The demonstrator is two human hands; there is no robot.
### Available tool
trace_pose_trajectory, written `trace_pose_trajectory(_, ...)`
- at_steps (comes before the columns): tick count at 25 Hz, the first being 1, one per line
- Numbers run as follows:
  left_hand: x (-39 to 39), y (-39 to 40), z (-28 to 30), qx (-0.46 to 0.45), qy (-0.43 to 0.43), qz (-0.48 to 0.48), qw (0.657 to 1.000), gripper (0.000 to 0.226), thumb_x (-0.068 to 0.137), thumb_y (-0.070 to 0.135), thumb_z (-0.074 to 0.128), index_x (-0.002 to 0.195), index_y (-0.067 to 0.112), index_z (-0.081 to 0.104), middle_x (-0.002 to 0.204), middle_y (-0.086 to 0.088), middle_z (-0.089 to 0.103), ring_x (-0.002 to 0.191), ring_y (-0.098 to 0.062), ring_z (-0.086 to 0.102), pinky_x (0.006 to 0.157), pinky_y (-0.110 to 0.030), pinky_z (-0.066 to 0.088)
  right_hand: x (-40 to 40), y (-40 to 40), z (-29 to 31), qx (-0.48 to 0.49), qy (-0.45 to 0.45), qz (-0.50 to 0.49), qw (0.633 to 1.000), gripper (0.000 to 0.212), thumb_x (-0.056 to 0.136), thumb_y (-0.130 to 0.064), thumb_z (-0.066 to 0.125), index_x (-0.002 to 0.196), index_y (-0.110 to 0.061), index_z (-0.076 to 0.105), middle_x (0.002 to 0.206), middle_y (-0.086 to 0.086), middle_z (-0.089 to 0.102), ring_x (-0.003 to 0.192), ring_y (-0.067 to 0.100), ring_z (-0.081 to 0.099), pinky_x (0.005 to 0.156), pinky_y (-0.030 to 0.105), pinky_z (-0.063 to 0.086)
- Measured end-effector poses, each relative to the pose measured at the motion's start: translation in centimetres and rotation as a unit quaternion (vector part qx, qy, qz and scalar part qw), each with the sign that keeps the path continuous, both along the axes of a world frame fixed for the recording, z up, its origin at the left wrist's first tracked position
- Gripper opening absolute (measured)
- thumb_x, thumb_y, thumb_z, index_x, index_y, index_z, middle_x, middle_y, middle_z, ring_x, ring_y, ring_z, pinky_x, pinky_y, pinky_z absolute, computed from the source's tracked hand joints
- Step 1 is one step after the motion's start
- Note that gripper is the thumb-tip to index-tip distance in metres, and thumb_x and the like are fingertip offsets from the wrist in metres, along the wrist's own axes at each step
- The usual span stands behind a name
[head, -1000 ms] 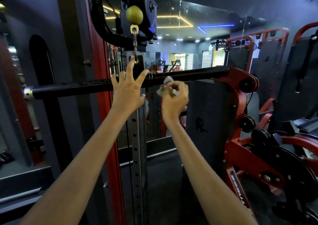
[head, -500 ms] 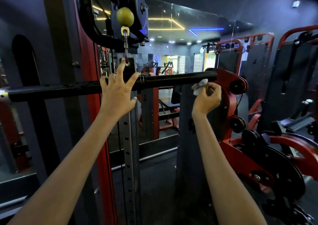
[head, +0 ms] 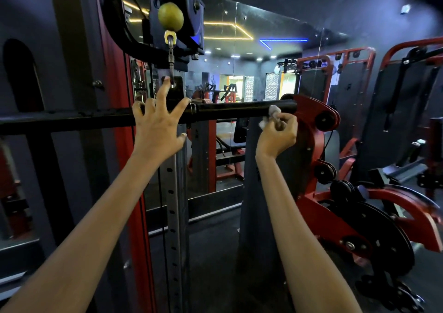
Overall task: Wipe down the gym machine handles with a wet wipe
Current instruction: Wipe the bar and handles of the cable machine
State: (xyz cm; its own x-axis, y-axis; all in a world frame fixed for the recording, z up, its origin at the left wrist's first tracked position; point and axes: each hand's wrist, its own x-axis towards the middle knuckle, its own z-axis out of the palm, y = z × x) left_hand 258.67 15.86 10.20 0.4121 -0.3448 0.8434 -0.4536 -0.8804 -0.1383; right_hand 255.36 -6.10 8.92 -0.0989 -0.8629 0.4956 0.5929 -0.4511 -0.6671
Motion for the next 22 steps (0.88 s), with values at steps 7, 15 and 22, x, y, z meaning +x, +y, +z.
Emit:
trace_pose_trajectory(7, -0.3, -0.1, 0.0, 0.008, -0.014, 0.035, 0.999, 0.078, 0.074, 0.035, 0.075, 0.141, 0.024, 0.037, 0.155, -0.016, 0.011, 0.118, -0.036, 0.041, 0.103, -0.055, 0.026, -0.1, 8.7, -2.0, -0.274, 0.07, 0.112, 0.953, 0.012, 0.079, 0.009, 0.063, 0.089, 0.002, 0.065, 0.09, 0.014, 0.063, 0.079, 0.011, 0.057, 0.073, 0.008, 0.045)
trace_pose_trajectory(15, -0.1, -0.1, -0.3, 0.01, -0.033, 0.059, 0.998, 0.075, 0.074, 0.037, 0.075, 0.14, 0.026, 0.04, 0.154, -0.016, 0.015, 0.114, -0.035, 0.045, 0.1, -0.053, 0.03, -0.2, 7.7, 1.4, -0.236, 0.203, 0.084, 0.947, 0.022, 0.084, 0.002, 0.06, 0.105, -0.004, 0.067, 0.101, 0.008, 0.06, 0.077, 0.006, 0.052, 0.071, 0.011, 0.048)
trace_pose_trajectory(22, 0.4, 0.0, -0.3, 0.001, -0.059, 0.058, 0.997, 0.081, 0.062, 0.041, 0.083, 0.133, 0.022, 0.049, 0.149, -0.021, 0.027, 0.104, -0.04, 0.051, 0.094, -0.055, 0.036, -0.1, 8.4, 1.0, -0.376, 0.227, 0.062, 0.896, 0.024, 0.086, 0.003, 0.058, 0.108, -0.002, 0.066, 0.095, 0.01, 0.057, 0.075, 0.008, 0.046, 0.065, 0.009, 0.04)
